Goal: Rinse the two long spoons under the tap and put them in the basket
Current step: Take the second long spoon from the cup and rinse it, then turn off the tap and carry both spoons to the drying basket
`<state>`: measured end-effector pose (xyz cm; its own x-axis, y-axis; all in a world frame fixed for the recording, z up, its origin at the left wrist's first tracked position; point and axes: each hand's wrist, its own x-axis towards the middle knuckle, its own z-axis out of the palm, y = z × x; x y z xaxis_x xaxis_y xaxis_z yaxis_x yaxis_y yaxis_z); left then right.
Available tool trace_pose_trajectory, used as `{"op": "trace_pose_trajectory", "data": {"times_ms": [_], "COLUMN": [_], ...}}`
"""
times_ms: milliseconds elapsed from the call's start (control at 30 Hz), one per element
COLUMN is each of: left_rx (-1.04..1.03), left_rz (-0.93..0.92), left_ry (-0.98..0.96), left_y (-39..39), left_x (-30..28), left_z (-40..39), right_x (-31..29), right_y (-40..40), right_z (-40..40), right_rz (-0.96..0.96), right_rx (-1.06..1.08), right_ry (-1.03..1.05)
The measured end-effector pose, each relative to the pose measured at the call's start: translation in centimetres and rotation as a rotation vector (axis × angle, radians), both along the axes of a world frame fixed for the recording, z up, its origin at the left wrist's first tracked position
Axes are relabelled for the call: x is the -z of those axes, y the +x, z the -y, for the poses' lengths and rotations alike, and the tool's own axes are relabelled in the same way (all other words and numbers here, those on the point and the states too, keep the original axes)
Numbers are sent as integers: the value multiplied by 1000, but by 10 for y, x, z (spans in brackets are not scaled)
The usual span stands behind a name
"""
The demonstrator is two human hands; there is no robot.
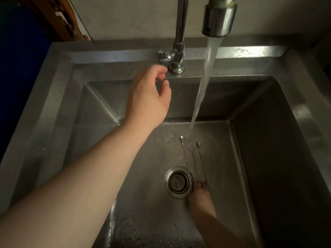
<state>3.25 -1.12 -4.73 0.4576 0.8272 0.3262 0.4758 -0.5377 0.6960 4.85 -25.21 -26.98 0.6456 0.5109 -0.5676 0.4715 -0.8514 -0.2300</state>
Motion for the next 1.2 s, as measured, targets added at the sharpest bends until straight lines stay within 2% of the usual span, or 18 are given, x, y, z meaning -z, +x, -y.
{"op": "trace_pose_trajectory", "data": {"times_ms": [100, 167, 333, 633, 1200], "left_rx": [-79, -66, -1, -51, -4], "left_rz": [66, 40, -43, 101, 107], "left_ry": [12, 2, -4, 40, 77], "left_y": [8, 12, 15, 22, 17], "left_x": [-7, -9, -9, -9, 4], "left_z": [-9, -14, -20, -46, -45], "right_x": [0, 0, 0, 1, 0], "right_y": [-1, -3, -4, 1, 8], "right_z": [6, 9, 18, 17, 18], "right_rz": [47, 69, 74, 32, 13], "right_rx": [-113, -169, -179, -198, -220], "right_ry": [-22, -18, -1, 14, 83]}}
